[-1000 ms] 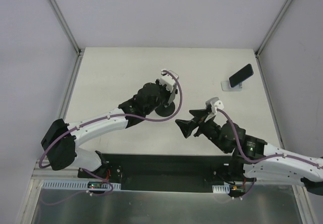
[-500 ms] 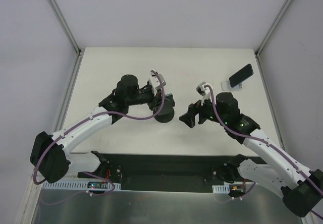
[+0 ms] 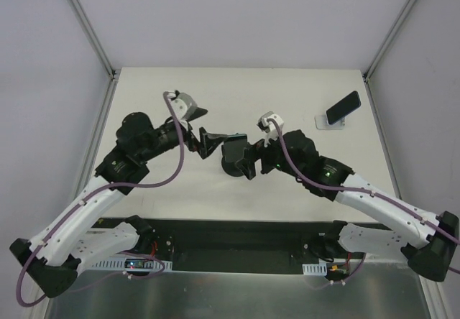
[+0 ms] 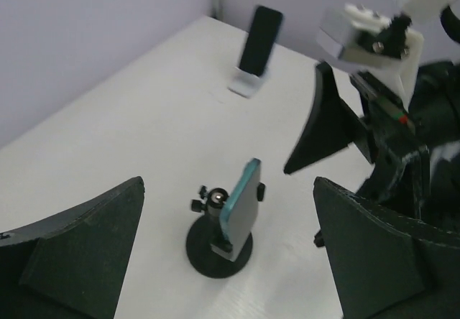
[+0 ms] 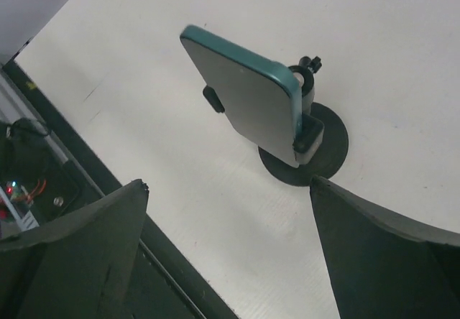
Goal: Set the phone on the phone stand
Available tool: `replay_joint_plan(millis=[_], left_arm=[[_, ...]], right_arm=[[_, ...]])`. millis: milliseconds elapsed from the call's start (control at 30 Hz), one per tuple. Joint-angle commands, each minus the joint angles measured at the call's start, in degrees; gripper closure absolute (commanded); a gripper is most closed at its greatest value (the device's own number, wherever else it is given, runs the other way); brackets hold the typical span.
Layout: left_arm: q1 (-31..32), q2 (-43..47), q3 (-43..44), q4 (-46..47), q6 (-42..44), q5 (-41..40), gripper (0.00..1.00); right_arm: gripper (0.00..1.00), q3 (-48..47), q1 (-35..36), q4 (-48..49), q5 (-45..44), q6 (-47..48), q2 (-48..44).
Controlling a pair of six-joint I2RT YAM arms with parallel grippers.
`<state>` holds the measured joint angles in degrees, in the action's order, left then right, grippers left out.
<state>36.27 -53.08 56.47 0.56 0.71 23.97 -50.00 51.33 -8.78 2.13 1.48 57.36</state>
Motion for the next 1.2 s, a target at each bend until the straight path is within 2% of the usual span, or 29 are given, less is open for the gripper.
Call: replay_joint_plan(millis=[0,33,67,133,333,500,633,733,800,833,900,967,1000,1100,1167], left_arm=[[-0.8,3.9,2.8,-3.5,-2.7,-26.0,0.01],[-0.9,4.3,2.5,-4.0,-2.8,-28.8,0.01],[-1.0,4.4,2.2,-4.2,-2.6,-32.0,0.01],[-1.4,4.7,0.8,-4.2,-2.3,-33.0,0.01],[-1.4,5.2,-1.0,-4.3,-3.0,-31.7,0.01],[-1.4,6.8,-2.2,-4.4,-3.2,-30.9,0.01],[-1.4,8.4,-2.9,-4.4,-3.3,-31.3,0.01],[-1.3,9.1,-3.1,-4.5,-3.5,-30.6,0.01],[-1.4,9.7,-3.1,-4.6,-3.7,-30.4,0.01],[-1.5,9.8,-3.2,-4.5,-3.9,-30.3,0.01],[-1.4,10.0,-3.2,-4.5,-4.0,-29.8,0.01],[-1.4,10.2,-3.2,-4.5,-3.8,-29.8,0.01],[-1.5,10.2,-3.2,-4.6,-3.6,-29.8,0.01],[-1.3,10.4,-3.2,-4.6,-3.6,-29.8,0.01],[-1.4,10.5,-3.3,-4.6,-3.7,-29.7,0.01]], right_arm=[[0.04,-9.8,7.1,-2.8,-23.6,-7.8,7.2],[0.04,-11.2,8.2,-4.2,-29.9,-9.9,8.5],[0.04,-12.7,9.0,-6.8,-31.8,-11.4,9.9],[0.04,-17.0,9.7,-8.4,-33.5,-13.4,13.7],[0.04,-27.4,12.0,-14.8,-41.8,-16.6,22.2],[0.04,-30.4,13.3,-17.1,-44.9,-21.1,26.9],[0.04,-35.5,14.3,-24.5,-50.6,-26.0,31.5],[0.04,-36.4,16.0,-25.9,-54.1,-26.2,33.5],[0.15,-36.6,16.3,-25.8,-54.3,-26.1,34.6],[0.25,-36.7,16.2,-25.7,-55.1,-26.0,34.9],[0.32,-37.0,16.2,-26.1,-56.0,-26.1,35.6],[0.49,-37.0,16.1,-26.1,-57.4,-26.3,35.7],[0.62,-36.8,16.0,-26.1,-57.8,-26.3,35.6],[0.87,-37.0,14.9,-26.6,-59.3,-25.8,35.2],[0.94,-36.8,13.0,-27.6,-59.5,-26.3,34.6]])
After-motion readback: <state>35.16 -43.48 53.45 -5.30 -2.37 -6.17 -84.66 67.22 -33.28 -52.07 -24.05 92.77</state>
